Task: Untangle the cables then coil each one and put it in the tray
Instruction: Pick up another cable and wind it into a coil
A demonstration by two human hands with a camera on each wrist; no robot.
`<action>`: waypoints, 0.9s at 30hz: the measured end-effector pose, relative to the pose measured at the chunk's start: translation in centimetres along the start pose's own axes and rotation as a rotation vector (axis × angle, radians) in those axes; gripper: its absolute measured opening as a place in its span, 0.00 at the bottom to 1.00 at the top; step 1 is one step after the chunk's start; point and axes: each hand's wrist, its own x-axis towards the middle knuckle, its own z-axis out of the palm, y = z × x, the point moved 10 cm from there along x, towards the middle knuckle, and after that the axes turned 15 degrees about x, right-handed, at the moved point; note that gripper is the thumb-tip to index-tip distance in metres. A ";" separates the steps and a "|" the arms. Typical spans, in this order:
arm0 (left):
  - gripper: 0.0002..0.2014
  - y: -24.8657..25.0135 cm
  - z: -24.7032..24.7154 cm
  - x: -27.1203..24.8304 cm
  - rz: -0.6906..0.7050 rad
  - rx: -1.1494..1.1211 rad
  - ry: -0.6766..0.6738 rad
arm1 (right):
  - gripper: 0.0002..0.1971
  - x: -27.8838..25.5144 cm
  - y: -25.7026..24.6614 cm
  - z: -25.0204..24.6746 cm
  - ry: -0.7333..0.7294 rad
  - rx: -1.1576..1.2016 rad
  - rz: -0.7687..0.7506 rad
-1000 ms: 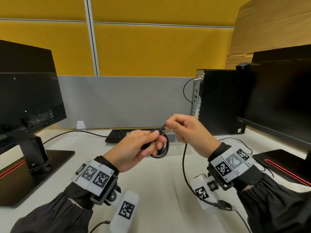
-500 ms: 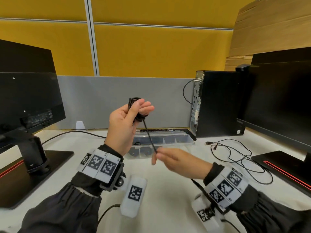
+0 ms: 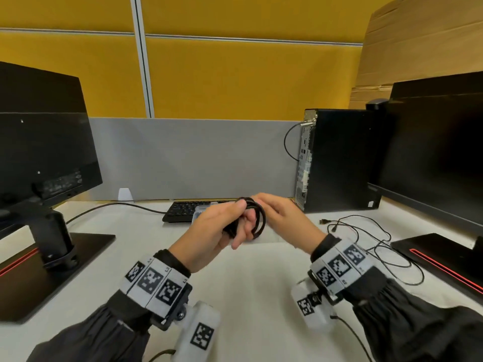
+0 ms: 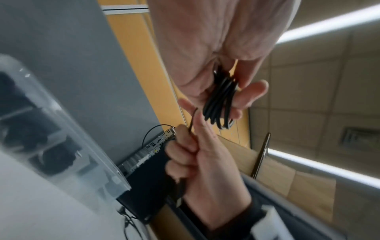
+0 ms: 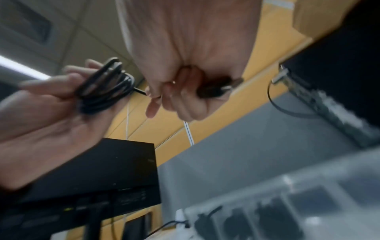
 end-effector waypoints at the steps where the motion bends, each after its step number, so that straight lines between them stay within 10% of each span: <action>1: 0.16 -0.2 -0.5 0.1 -0.014 -0.080 0.045 | 0.13 -0.3 0.9 1.1 -0.030 0.135 0.073; 9: 0.18 -3.7 -3.0 0.9 -0.087 -0.303 0.334 | 0.21 -1.1 5.4 4.1 0.084 0.698 0.416; 17: 0.16 -4.0 -2.7 0.5 -0.113 -0.187 0.351 | 0.13 -1.8 6.2 4.0 0.065 0.672 0.471; 27: 0.10 -5.4 -3.1 0.1 -0.206 0.593 0.163 | 0.21 -2.2 4.5 2.6 0.030 0.424 0.301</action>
